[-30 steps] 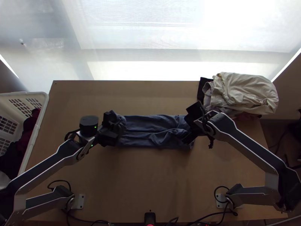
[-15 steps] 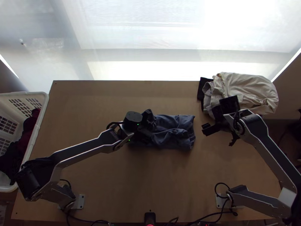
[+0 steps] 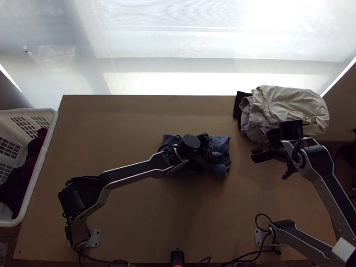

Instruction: Fold the t-shirt

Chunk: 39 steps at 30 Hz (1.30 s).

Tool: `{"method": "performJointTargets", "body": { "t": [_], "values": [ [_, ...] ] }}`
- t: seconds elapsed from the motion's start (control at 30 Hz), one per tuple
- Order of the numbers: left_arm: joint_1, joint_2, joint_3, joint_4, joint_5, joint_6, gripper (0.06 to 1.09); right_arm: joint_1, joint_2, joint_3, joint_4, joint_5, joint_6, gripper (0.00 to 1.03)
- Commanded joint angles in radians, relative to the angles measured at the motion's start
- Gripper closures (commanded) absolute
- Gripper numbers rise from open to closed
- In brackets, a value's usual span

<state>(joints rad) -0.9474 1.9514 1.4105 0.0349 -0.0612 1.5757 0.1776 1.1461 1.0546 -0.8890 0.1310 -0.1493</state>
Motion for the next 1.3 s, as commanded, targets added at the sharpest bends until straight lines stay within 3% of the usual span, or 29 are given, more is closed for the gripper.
{"method": "performJointTargets", "body": {
  "t": [0.0,0.1,0.17,0.2,0.23,0.27,0.3,0.57,0.77,0.97,1.17,1.27],
  "values": [
    [-0.048,0.113,0.186,-0.03,0.014,0.037,1.02,-0.052,-0.045,-0.031,0.001,-0.014,0.001,0.05],
    [-0.054,0.173,0.272,-0.07,0.015,0.043,1.0,-0.075,-0.062,-0.038,0.001,-0.022,-0.006,0.05],
    [-0.065,0.202,0.288,-0.029,0.015,0.04,0.75,-0.093,-0.072,-0.042,-0.001,-0.028,-0.015,0.05],
    [-0.071,0.218,0.292,0.019,0.015,0.037,0.73,-0.104,-0.075,-0.044,-0.001,-0.028,-0.018,0.05],
    [-0.076,0.233,0.295,0.053,0.015,0.035,0.58,-0.116,-0.082,-0.047,-0.004,-0.036,-0.022,0.05],
    [-0.077,0.242,0.297,0.062,0.014,0.035,0.26,-0.125,-0.086,-0.05,-0.007,-0.044,-0.026,0.05],
    [-0.079,0.248,0.295,0.062,0.012,0.033,0.09,-0.132,-0.091,-0.053,-0.008,-0.048,-0.029,0.05],
    [-0.096,0.124,0.288,-0.009,0.008,-0.008,0.1,-0.133,-0.105,-0.073,-0.011,-0.051,-0.029,0.05],
    [-0.111,0.041,0.283,0.028,-0.014,-0.037,0.1,-0.127,-0.103,-0.081,-0.01,-0.054,-0.022,0.05],
    [-0.116,-0.071,0.154,-0.004,-0.048,-0.144,0.1,-0.127,-0.097,-0.074,-0.008,-0.054,-0.029,0.05],
    [-0.013,-0.1,0.071,-0.07,-0.161,-0.342,0.1,-0.093,-0.088,-0.064,-0.008,-0.056,-0.012,0.05],
    [0.065,-0.098,0.093,-0.248,-0.198,-0.526,0.1,-0.027,-0.068,-0.048,-0.01,-0.056,0.016,0.05]
  ]
}}
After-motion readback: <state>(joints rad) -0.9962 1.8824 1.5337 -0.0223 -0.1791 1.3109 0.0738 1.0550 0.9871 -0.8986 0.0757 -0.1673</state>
